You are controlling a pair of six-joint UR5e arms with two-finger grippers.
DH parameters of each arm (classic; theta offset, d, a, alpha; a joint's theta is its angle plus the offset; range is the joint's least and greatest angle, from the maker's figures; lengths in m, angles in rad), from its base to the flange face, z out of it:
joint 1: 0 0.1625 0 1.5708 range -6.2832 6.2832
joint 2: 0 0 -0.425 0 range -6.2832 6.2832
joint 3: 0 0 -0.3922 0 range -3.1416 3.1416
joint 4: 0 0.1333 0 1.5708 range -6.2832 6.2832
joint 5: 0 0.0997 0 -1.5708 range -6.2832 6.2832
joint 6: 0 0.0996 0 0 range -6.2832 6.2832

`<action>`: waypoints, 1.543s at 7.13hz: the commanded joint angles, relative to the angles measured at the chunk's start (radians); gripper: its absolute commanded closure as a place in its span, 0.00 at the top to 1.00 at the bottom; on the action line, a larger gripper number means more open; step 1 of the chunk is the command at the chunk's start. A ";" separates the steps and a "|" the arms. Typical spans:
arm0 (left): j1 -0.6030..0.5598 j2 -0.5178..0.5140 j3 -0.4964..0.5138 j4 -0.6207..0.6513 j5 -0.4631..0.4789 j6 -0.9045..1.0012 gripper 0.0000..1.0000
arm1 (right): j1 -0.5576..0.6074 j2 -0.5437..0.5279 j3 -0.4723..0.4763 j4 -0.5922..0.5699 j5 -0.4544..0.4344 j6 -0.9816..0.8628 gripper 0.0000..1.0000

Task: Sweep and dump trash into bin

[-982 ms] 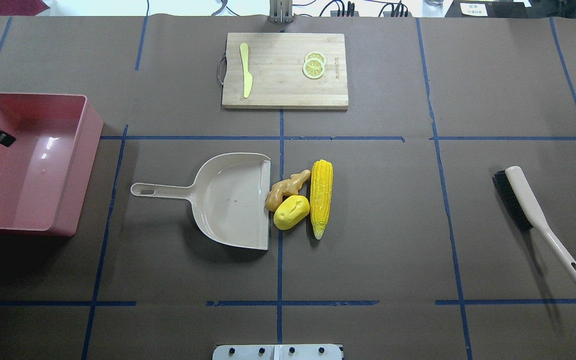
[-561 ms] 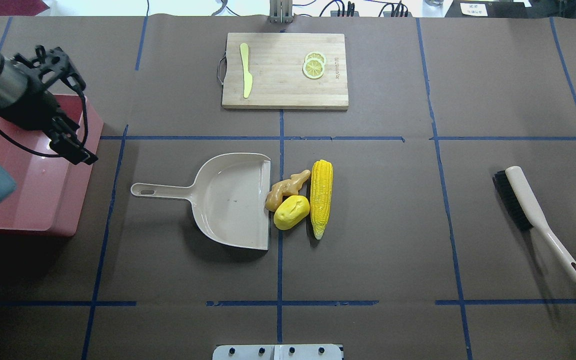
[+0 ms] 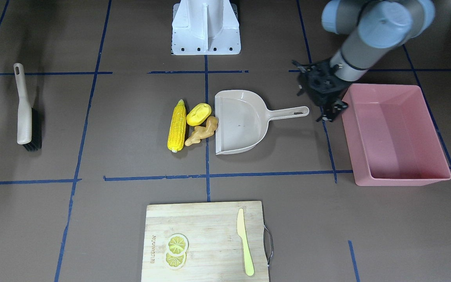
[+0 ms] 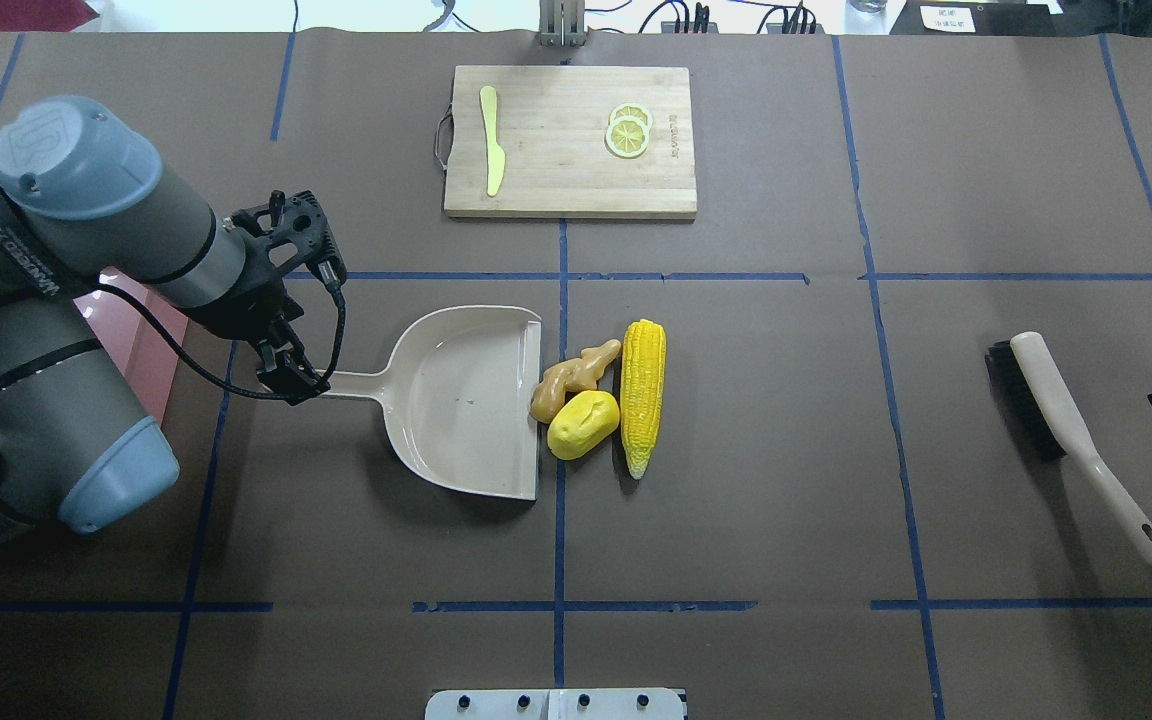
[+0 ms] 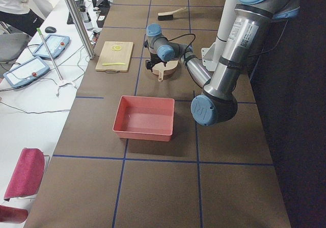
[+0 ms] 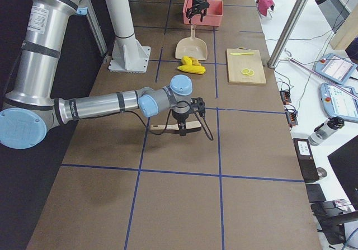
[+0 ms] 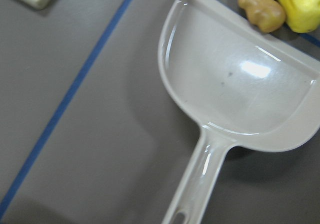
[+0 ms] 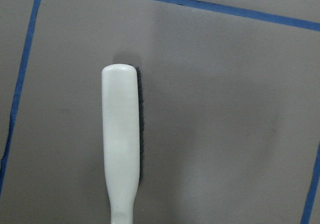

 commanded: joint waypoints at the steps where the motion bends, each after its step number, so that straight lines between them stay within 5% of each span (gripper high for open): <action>1: 0.027 -0.012 0.001 -0.002 0.042 0.000 1.00 | -0.100 -0.006 0.020 0.002 -0.040 0.103 1.00; 4: 0.027 -0.012 0.000 -0.004 0.042 -0.006 1.00 | -0.215 -0.063 0.031 0.157 -0.057 0.270 1.00; 5: 0.027 -0.012 0.001 -0.004 0.042 -0.006 1.00 | -0.286 -0.065 0.029 0.173 -0.145 0.287 1.00; 8: 0.027 -0.018 -0.004 -0.004 0.042 -0.006 1.00 | -0.308 -0.114 -0.001 0.199 -0.172 0.284 0.98; 10: 0.027 -0.018 -0.011 -0.004 0.042 -0.008 1.00 | -0.308 -0.114 -0.093 0.348 -0.151 0.306 0.98; 11: 0.027 -0.018 -0.014 -0.004 0.042 -0.008 1.00 | -0.308 -0.114 -0.096 0.347 -0.152 0.317 0.91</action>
